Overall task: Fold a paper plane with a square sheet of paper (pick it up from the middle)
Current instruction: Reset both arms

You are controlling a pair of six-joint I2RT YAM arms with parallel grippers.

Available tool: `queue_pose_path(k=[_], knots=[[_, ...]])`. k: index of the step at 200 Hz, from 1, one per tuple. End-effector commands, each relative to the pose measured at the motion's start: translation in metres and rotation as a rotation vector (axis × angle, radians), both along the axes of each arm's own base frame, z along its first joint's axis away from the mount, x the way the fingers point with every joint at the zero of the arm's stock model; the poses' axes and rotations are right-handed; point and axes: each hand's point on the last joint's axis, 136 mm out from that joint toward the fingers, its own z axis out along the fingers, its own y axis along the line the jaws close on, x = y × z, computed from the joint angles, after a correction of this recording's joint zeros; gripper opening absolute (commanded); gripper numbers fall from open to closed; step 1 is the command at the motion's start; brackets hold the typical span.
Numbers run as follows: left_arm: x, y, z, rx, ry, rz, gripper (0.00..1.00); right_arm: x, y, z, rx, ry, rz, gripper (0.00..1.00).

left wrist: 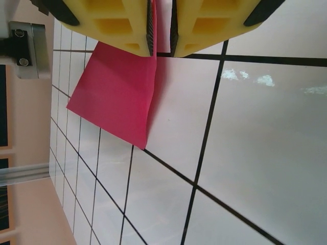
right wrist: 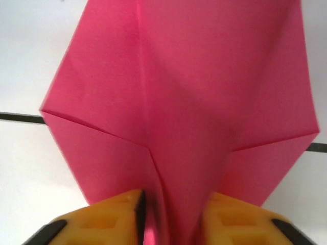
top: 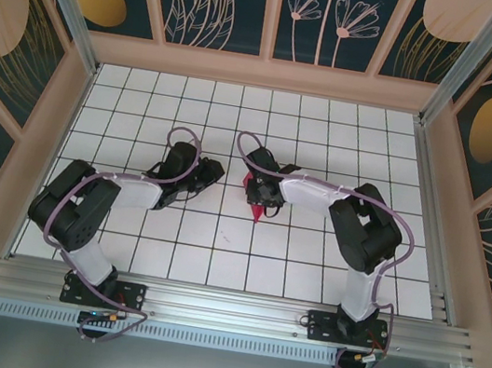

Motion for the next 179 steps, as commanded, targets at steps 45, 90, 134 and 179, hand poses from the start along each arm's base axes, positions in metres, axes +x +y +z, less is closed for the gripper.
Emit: queue_pose_path(k=[45, 90, 134, 179], knots=[[0.008, 0.011, 0.038, 0.091, -0.118, 0.011, 0.22, 0.017, -0.010, 0.103, 0.056, -0.203, -0.007, 0.59], [0.009, 0.040, 0.076, 0.218, -0.272, 0.083, 0.25, 0.034, -0.070, 0.212, 0.001, -0.577, -0.176, 0.81], [0.001, 0.113, 0.109, 0.564, -0.434, 0.292, 0.65, 0.046, -0.215, 0.237, -0.172, -0.838, -0.522, 0.86], [-0.004, 0.201, 0.104, 0.918, -0.372, 0.490, 0.98, 0.041, -0.297, 0.162, -0.136, -0.845, -0.580, 0.89]])
